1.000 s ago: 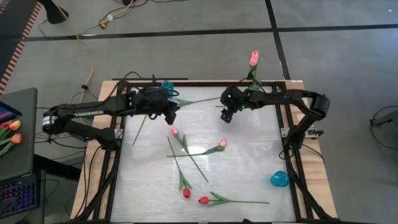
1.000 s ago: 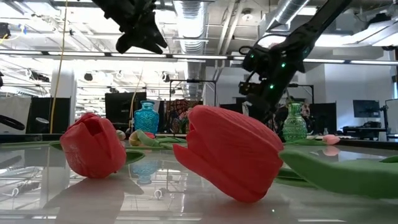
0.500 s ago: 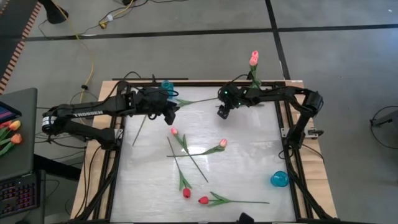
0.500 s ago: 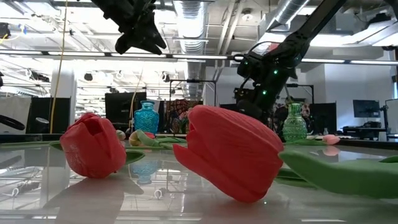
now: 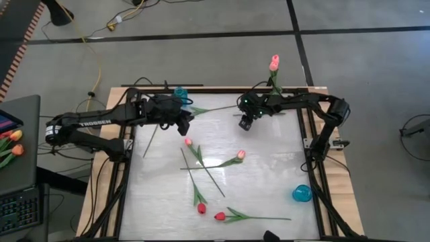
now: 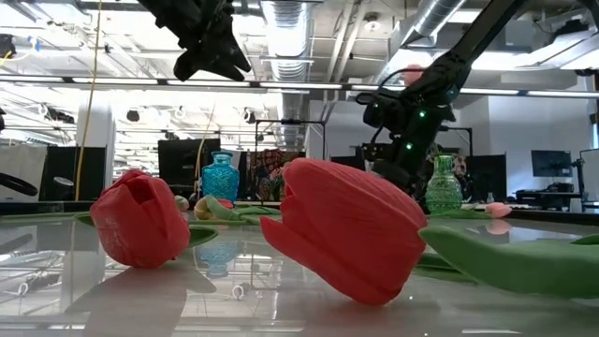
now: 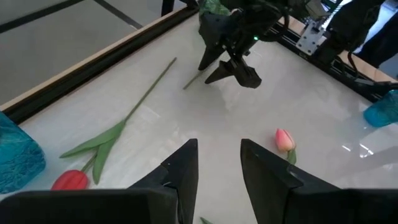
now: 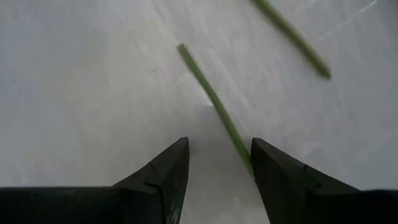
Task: Sort flowers into vase by color
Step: Put the pink flower into the green vase
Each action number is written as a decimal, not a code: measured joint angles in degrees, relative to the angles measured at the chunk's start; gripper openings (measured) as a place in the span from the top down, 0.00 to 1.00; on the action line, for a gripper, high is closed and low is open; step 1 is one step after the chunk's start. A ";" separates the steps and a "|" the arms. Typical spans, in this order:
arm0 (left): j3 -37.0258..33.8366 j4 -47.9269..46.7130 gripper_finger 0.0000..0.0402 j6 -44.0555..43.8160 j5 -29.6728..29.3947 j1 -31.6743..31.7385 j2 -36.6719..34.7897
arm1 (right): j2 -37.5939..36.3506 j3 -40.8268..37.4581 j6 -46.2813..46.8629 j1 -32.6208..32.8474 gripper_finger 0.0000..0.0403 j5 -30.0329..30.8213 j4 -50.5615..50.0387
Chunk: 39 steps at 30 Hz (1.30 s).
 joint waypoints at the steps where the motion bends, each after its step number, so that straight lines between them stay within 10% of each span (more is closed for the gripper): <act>1: 0.00 0.00 0.73 0.00 -0.04 -0.17 0.00 | -0.09 -0.44 0.11 -0.18 0.51 -0.01 0.42; 10: 0.00 -0.02 0.73 -0.18 -0.32 -0.76 0.02 | 2.03 -0.88 1.80 -1.03 0.56 0.21 1.46; 21: 0.00 -0.11 0.73 -0.26 -0.42 -2.16 0.02 | 1.85 -0.93 1.80 3.77 0.95 1.73 -0.42; 39: 0.00 0.05 0.73 3.84 -0.94 -2.16 0.02 | -15.21 4.68 5.46 16.36 0.96 4.05 -3.43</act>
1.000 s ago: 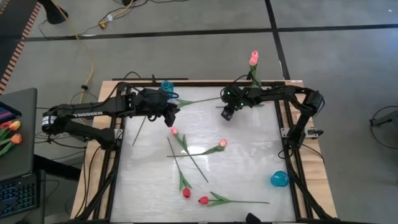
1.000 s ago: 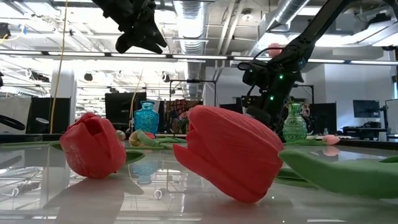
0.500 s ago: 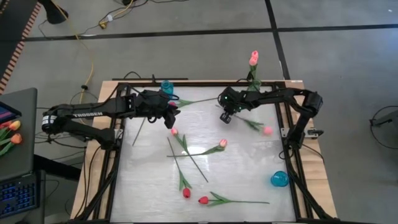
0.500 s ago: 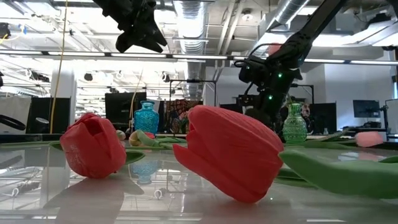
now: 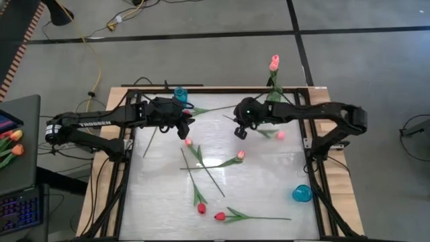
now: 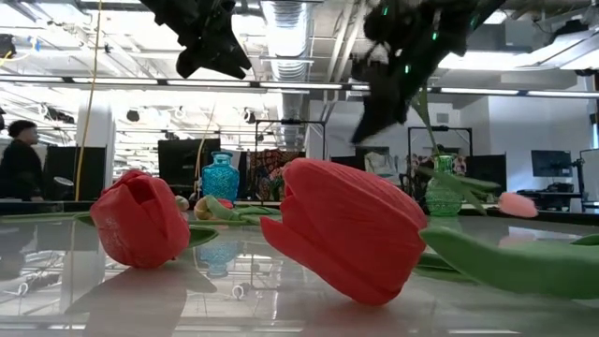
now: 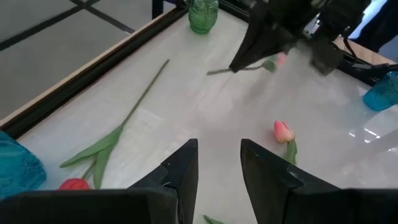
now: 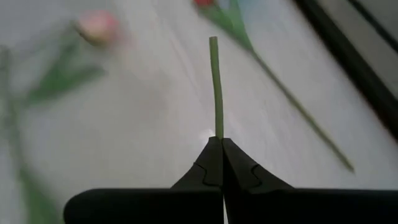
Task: Sort flowers into vase by color
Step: Put the pink flower into the green vase
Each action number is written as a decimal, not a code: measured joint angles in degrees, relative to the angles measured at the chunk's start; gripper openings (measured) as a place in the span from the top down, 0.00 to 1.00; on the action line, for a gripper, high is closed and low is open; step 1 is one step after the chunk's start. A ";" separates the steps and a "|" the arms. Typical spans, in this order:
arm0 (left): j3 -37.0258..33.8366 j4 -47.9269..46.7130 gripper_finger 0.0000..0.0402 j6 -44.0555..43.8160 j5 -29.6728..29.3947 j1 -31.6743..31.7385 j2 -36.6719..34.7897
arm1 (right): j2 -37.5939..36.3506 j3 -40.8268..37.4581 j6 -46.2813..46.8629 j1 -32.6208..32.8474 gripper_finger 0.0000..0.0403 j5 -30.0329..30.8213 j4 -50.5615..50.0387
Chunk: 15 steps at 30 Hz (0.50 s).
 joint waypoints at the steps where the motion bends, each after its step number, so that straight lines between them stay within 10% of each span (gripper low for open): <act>1: 0.00 0.08 0.73 0.25 0.36 0.00 0.00 | -0.83 0.32 -0.01 0.68 0.96 -0.13 0.12; 15: -0.04 13.65 0.73 -2.76 3.74 -2.47 4.59 | -5.22 5.44 0.91 9.12 0.96 -0.84 0.94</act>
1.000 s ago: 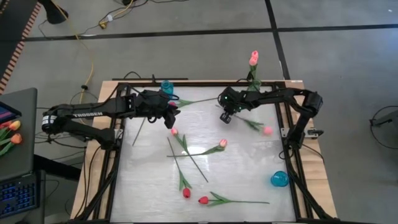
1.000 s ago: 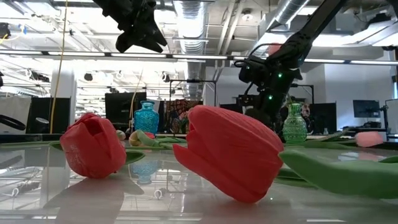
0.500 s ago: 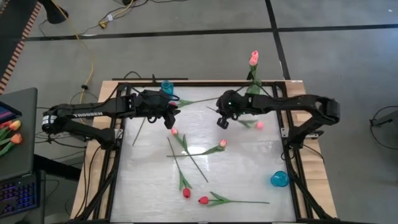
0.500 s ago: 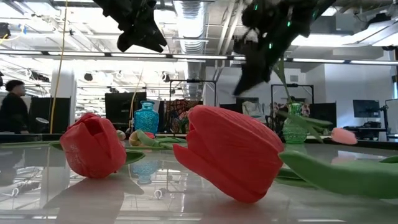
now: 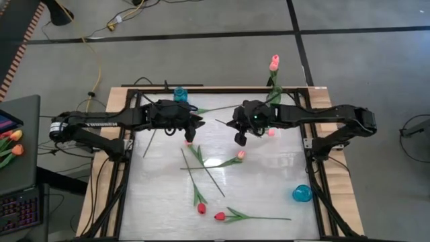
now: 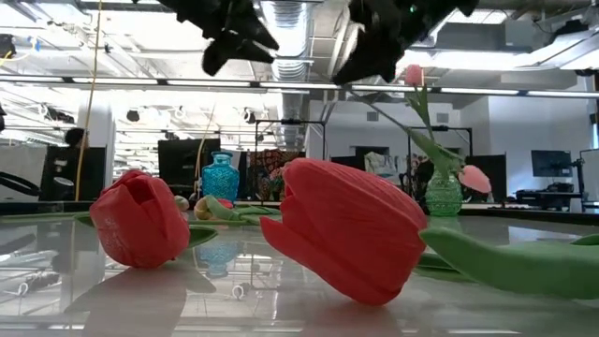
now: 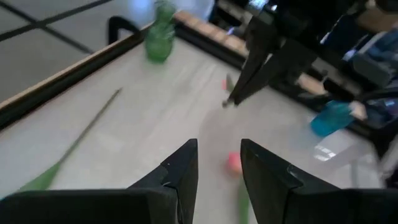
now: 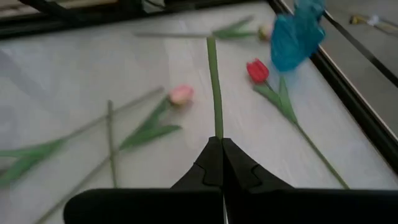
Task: Sort flowers into vase by color
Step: Put the pink flower into the green vase
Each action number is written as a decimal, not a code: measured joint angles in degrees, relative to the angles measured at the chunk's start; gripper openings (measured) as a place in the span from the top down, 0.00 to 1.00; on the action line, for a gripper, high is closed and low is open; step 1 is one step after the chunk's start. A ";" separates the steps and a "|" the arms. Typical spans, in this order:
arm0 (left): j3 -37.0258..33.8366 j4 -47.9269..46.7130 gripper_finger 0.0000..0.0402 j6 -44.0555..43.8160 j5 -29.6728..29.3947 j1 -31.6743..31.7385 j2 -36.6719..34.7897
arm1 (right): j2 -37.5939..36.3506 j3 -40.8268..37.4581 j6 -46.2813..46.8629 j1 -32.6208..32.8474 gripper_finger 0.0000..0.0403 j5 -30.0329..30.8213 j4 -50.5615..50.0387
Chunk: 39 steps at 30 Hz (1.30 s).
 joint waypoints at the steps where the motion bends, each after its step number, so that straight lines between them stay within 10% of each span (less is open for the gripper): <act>1: 0.00 0.92 0.73 -0.29 0.80 0.02 0.39 | 0.00 0.28 0.00 0.38 0.96 0.01 -0.01; 18: -0.02 10.06 0.30 2.23 6.35 -4.39 3.30 | -1.40 0.73 7.45 6.58 0.95 -0.43 3.46; 39: 0.04 20.89 0.45 5.11 2.95 -6.12 5.51 | -2.69 0.75 8.72 7.42 0.95 -1.23 10.71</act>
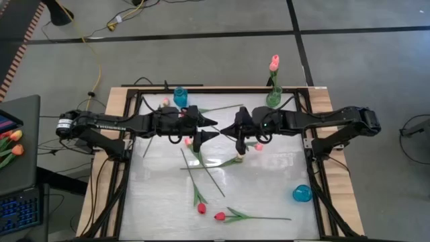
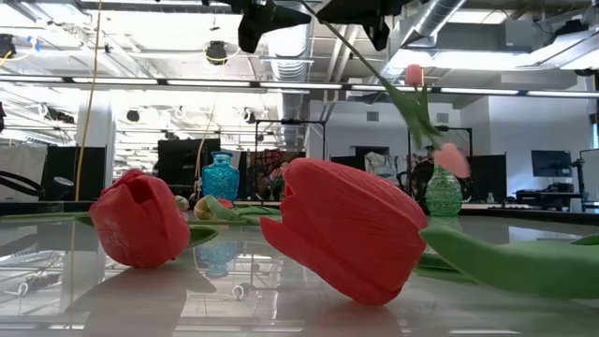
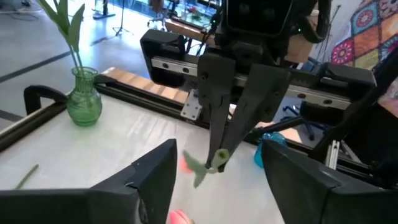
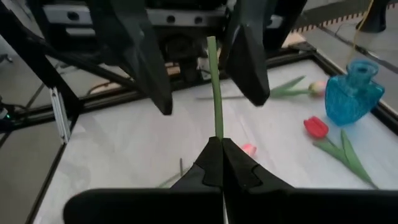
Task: Sort flowers into vase by color
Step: Put the pink flower into the green vase
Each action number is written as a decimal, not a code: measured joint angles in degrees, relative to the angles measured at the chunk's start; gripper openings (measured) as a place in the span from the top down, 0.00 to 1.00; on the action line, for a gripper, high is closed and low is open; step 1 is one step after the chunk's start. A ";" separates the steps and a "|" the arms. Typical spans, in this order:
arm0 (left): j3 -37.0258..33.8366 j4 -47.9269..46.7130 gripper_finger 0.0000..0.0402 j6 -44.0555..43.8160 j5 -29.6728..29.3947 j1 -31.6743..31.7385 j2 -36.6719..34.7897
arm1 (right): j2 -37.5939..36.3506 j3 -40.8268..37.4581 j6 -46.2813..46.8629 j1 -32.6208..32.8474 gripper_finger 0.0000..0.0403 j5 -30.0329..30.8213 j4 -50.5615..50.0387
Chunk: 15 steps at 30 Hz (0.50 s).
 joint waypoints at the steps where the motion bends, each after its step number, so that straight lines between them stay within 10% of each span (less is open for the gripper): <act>1: 0.00 0.17 0.47 0.00 0.00 0.00 0.00 | 0.00 0.00 0.00 -0.13 0.95 0.01 0.45; 15: 0.00 1.03 0.73 -0.07 -2.10 0.02 0.00 | -0.02 -0.02 -0.18 -1.78 0.95 -0.08 2.06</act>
